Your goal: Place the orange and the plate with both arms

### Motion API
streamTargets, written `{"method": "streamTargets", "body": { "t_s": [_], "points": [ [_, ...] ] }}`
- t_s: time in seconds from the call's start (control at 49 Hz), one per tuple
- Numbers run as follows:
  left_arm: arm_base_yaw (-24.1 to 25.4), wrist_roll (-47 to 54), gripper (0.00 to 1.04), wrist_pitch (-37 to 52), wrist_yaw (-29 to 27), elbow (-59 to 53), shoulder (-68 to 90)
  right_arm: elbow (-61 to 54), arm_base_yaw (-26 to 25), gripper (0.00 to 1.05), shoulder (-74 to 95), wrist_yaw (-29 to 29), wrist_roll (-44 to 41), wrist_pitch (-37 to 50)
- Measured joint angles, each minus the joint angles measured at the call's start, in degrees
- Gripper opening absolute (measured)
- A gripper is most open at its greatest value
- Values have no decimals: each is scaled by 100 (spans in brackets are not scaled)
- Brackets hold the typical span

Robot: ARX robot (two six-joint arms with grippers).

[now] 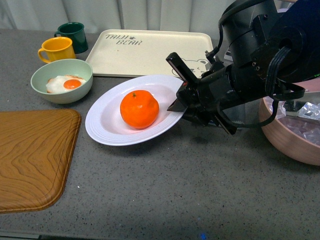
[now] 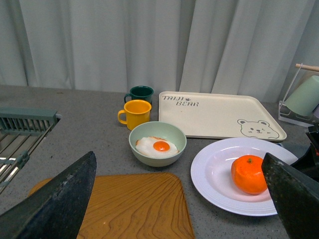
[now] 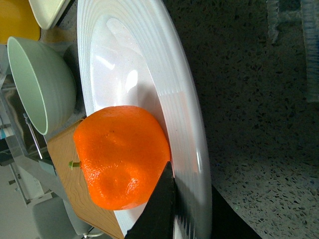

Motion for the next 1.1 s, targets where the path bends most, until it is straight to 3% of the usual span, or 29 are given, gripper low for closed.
{"method": "streamTargets", "body": {
  "t_s": [0.245, 0.408, 0.592, 0.837, 1.0, 1.102],
  "points": [
    [0, 0, 98, 0, 0, 0, 0, -531, -101, 4, -125, -114, 133, 1482],
    [0, 0, 98, 0, 0, 0, 0, -168, -273, 4, -166, -326, 258, 1727],
    [0, 0, 98, 0, 0, 0, 0, 1257, -315, 4, 393, -463, 214, 1001],
    [0, 0, 98, 0, 0, 0, 0, 4218, -319, 4, 2199, -474, 114, -514],
    [0, 0, 98, 0, 0, 0, 0, 7018, -326, 4, 3611, -328, -33, -2205],
    [-2, 0, 98, 0, -2, 0, 2, 8013, -354, 4, 4183, -291, -33, -2736]
  ]
}}
